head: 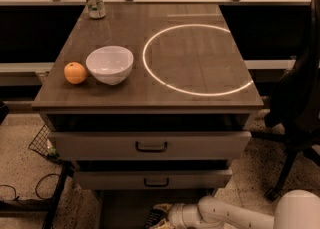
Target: Place rxbar chocolate into bottom drawer
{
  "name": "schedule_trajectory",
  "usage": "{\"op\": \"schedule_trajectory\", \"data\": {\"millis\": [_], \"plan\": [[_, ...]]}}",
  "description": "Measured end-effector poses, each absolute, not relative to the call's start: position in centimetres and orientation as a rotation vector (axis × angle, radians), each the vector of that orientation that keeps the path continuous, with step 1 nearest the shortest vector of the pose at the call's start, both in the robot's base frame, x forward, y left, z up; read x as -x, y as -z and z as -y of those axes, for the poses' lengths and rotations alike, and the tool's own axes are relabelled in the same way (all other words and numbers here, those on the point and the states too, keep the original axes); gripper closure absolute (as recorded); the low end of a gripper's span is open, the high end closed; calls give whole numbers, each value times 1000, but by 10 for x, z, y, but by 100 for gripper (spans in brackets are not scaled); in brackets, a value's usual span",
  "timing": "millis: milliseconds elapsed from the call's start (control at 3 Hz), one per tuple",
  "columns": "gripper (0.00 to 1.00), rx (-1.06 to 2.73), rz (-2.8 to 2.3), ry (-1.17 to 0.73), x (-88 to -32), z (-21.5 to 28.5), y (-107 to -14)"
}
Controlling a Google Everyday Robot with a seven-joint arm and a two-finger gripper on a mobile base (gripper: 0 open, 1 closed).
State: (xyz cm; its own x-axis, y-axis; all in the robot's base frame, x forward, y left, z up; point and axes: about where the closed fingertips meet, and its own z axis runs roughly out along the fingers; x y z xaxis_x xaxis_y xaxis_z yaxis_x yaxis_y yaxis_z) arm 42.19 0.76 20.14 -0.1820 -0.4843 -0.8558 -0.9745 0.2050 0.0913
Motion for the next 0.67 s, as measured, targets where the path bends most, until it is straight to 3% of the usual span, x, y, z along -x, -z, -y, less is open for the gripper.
{"op": "schedule_trajectory", "data": {"millis": [667], "plan": [[7, 1367, -1774, -890, -420, -11, -201]]}}
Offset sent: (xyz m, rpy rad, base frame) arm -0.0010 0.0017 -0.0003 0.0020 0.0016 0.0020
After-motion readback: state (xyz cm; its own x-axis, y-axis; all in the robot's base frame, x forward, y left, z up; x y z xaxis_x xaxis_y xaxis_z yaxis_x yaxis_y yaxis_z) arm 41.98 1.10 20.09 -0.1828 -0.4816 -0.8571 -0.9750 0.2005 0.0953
